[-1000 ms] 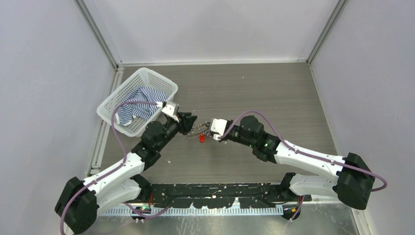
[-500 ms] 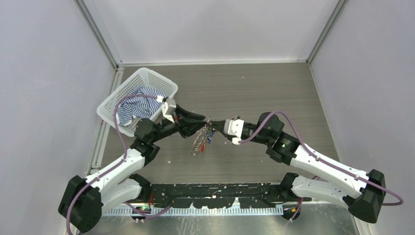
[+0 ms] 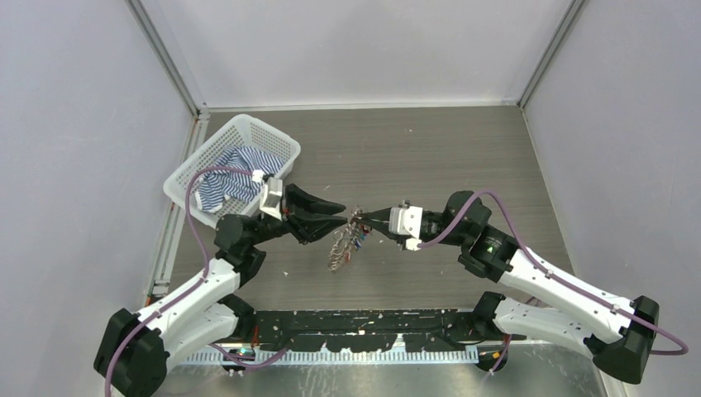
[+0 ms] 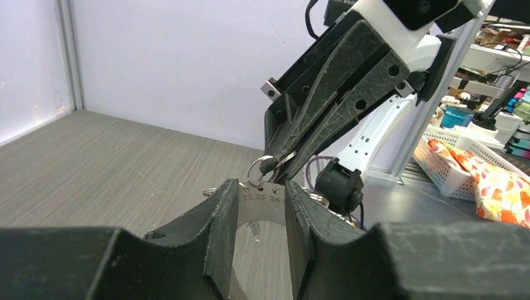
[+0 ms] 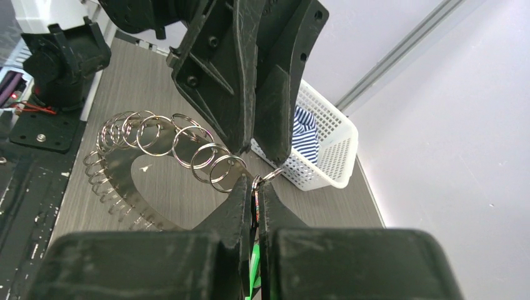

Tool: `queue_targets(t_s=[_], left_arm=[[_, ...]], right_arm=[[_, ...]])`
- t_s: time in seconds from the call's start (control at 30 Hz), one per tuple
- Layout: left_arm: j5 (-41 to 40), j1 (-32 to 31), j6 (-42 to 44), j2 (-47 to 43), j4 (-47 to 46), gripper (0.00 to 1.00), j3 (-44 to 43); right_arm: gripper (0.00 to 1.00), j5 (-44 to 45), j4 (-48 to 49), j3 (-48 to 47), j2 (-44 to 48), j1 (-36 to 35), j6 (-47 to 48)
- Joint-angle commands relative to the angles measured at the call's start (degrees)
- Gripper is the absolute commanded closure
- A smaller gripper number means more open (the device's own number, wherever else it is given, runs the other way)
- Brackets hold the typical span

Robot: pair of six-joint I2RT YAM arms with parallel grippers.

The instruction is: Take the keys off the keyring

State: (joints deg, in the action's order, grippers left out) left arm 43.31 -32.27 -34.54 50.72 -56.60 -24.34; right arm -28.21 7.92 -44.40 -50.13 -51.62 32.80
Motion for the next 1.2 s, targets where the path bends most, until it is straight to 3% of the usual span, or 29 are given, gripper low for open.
queue_targets(t_s=[0.0, 0.8, 0.97, 1.17], left_arm=[[2.58, -0.4, -1.1, 1.18, -4.7, 0.65, -1.07], [6.21, -3.73, -5.18, 3.41, -10.79, 0.65, -2.15], [6.41, -4.31, -5.18, 3.84, -10.7, 0.71, -1.95], [5.99, -4.73, -4.61, 3.91, -10.02, 0.87, -1.14]], right_arm=[[0.99, -3.09, 5.57, -4.53, 1.94, 0.11, -1.02], [0.99, -6.65, 3.5, -6.31, 1.79, 0.11, -3.35], [0.99, -5.71, 4.04, -6.1, 2.12, 0.11, -3.27], [0.99, -4.62, 3.92, -5.87, 2.44, 0.11, -3.25]])
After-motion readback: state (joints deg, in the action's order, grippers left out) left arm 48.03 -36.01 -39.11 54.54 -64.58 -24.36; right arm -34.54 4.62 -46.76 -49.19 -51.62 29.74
